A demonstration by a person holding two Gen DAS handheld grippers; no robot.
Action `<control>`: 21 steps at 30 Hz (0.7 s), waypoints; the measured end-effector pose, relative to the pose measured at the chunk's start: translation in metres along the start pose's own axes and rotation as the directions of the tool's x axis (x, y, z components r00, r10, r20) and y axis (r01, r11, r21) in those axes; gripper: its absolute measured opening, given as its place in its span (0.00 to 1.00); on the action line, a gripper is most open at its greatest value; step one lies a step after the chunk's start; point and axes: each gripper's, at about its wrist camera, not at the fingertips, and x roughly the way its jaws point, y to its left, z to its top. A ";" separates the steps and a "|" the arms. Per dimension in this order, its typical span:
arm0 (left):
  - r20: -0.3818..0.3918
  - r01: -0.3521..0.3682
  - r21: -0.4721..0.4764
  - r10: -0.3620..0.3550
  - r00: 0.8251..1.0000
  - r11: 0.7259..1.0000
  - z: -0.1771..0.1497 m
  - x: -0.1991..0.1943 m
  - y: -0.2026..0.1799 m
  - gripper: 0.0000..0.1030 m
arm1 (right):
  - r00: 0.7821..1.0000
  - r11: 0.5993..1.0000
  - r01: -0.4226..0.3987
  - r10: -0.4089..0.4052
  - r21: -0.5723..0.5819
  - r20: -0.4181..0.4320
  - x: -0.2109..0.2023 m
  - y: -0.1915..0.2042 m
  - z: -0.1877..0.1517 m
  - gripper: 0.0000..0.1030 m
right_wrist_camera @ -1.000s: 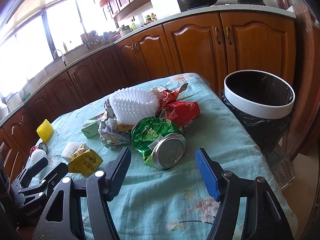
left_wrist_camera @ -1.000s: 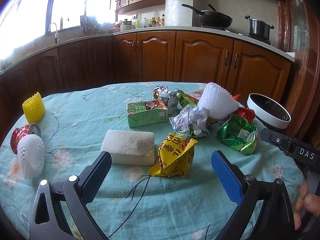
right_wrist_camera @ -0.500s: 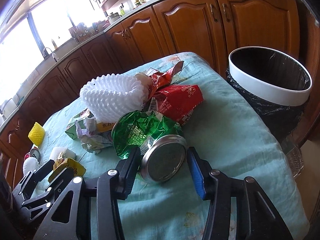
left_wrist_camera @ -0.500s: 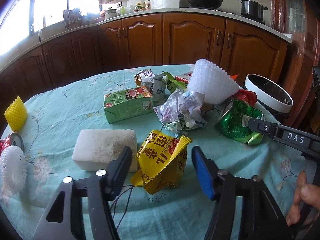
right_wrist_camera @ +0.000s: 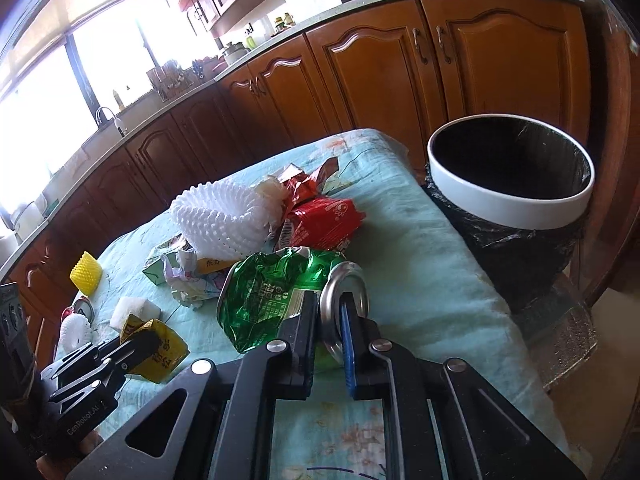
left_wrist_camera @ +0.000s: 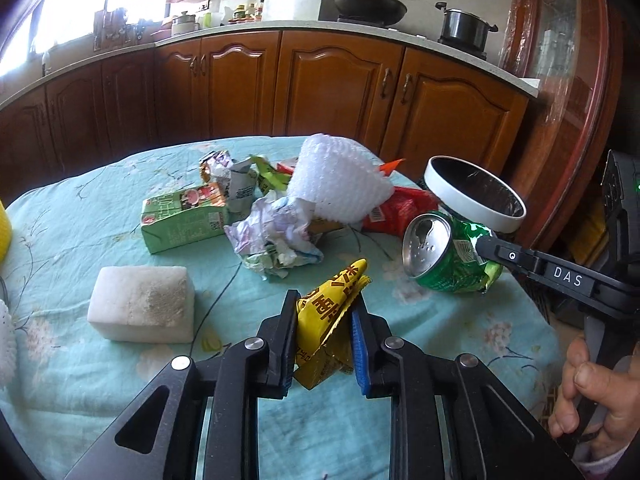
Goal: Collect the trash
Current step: 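Carry the chip bag and can with both grippers over the black-and-white bin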
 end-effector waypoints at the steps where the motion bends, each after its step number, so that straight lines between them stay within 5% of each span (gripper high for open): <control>1: 0.001 0.009 0.006 -0.009 1.000 1.000 0.001 0.000 -0.004 0.21 | 1.000 1.000 0.005 -0.005 -0.001 0.006 -0.003 -0.003 0.001 0.11; 21: -0.016 0.126 0.076 -0.125 0.992 0.989 0.059 0.057 -0.062 0.21 | 0.991 0.996 0.082 -0.085 0.041 0.099 -0.034 -0.072 0.042 0.10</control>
